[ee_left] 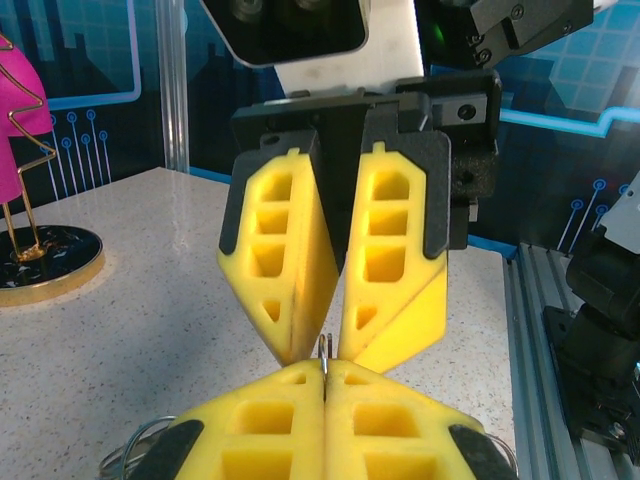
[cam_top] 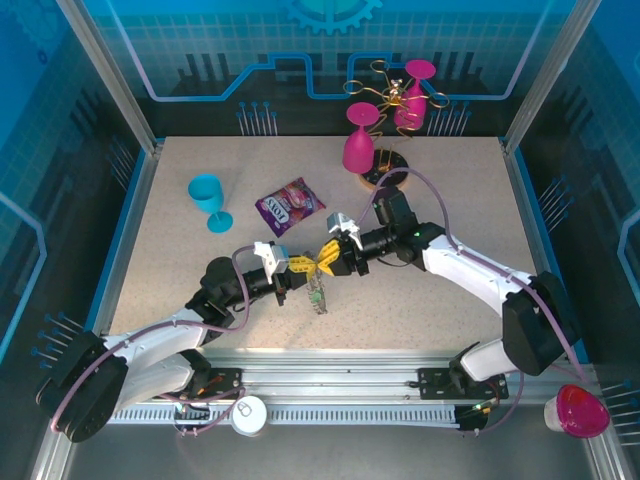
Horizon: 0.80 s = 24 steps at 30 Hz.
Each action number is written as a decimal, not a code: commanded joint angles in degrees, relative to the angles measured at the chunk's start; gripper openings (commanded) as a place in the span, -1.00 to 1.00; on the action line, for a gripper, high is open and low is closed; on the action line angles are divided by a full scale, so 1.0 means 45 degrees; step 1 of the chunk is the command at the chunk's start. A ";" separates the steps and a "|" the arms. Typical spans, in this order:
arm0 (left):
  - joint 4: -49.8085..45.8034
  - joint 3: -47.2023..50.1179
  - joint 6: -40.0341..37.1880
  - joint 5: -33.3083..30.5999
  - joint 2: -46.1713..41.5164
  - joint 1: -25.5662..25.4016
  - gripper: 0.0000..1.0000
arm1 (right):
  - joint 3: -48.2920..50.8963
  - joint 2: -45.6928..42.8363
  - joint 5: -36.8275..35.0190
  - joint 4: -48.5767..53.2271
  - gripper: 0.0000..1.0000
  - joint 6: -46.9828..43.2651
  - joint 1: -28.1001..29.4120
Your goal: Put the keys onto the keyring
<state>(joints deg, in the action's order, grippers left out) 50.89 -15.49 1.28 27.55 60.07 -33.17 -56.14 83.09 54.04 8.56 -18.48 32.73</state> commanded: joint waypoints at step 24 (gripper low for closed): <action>-0.4815 -0.1058 -0.1145 -0.1019 -0.1718 0.0032 -0.56 | -0.2279 -0.0149 -0.2971 0.4272 -1.00 -0.2198 0.0813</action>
<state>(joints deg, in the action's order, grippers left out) 38.02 -17.50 -0.58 24.21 53.87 -32.88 -63.48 83.79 44.49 21.23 -24.38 34.79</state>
